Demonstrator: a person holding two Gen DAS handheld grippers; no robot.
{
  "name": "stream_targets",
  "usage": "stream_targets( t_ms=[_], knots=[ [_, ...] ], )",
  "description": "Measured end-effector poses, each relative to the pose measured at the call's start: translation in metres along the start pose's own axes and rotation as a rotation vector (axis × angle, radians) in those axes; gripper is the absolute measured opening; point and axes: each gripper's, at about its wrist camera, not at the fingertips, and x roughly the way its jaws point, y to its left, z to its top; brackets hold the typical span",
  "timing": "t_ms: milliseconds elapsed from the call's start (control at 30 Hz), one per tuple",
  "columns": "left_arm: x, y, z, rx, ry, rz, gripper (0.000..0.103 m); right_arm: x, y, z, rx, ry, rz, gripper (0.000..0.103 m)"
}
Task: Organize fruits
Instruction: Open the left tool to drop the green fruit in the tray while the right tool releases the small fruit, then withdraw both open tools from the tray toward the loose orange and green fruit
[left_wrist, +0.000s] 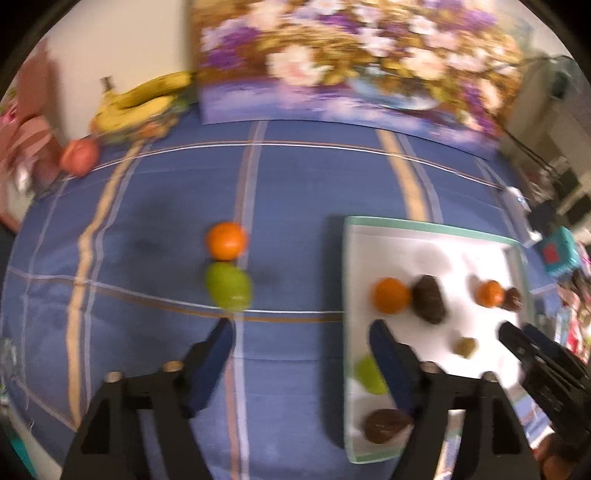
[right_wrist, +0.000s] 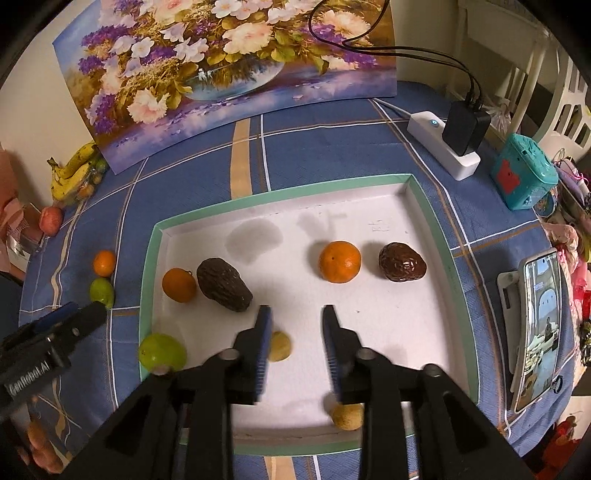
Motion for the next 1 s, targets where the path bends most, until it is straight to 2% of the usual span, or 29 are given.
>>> stream_targets(
  t_ms=[67,133,267,333,400,467,633,800,900,1000],
  knots=[
    [0.002,0.012,0.001,-0.026,0.000,0.039,0.096,0.000,0.002,0.000,-0.002,-0.007,-0.003,0.057],
    [0.004,0.022,0.002,-0.048,0.002,0.064,0.102,0.001,0.005,0.000,-0.009,-0.010,-0.002,0.060],
    [0.006,0.037,0.002,-0.074,0.004,0.091,0.103,0.002,0.008,0.001,-0.013,-0.025,-0.013,0.074],
    [0.007,0.040,0.002,-0.080,0.003,0.106,0.103,0.002,0.010,0.001,-0.021,-0.031,-0.014,0.076],
    [0.005,0.043,0.001,-0.083,-0.003,0.118,0.103,0.003,0.014,0.000,-0.037,-0.037,-0.022,0.087],
    [0.004,0.045,0.002,-0.082,-0.009,0.128,0.103,0.003,0.019,0.000,-0.057,-0.050,-0.039,0.092],
    [0.002,0.050,0.002,-0.093,-0.016,0.138,0.103,0.005,0.027,-0.001,-0.078,-0.064,-0.052,0.092],
    [0.003,0.062,0.002,-0.130,-0.010,0.117,0.103,0.009,0.034,-0.002,-0.060,-0.055,0.008,0.093],
    [0.003,0.068,0.002,-0.140,-0.005,0.104,0.103,0.006,0.038,0.000,-0.053,-0.080,0.051,0.093],
    [0.001,0.074,0.003,-0.150,-0.007,0.098,0.103,0.003,0.044,0.001,-0.063,-0.106,0.058,0.093]
  ],
)
